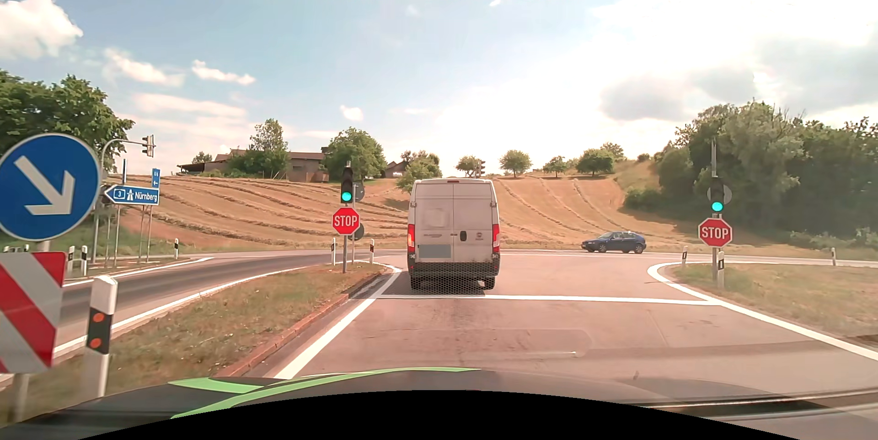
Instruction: Follow the waypoints while adhering to traffic rules and regulations
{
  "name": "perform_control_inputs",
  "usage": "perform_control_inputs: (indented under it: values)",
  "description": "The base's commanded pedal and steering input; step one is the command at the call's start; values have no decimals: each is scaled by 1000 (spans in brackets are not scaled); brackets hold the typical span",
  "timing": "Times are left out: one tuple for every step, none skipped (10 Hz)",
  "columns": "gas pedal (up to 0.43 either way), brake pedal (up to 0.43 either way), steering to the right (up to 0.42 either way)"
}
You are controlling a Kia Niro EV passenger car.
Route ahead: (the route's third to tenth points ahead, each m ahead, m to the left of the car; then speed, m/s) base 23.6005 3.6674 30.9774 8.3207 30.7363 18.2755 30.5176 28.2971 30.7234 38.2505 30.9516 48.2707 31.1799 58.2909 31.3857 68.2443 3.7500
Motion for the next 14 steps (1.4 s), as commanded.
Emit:
perform_control_inputs:
  values:
    - [311,0,29]
    - [311,0,34]
    - [311,0,38]
    - [311,0,39]
    - [287,0,39]
    - [268,0,39]
    - [248,0,39]
    - [220,0,38]
    - [189,0,39]
    - [138,0,39]
    - [110,0,39]
    - [87,0,39]
    - [67,0,39]
    - [67,0,39]
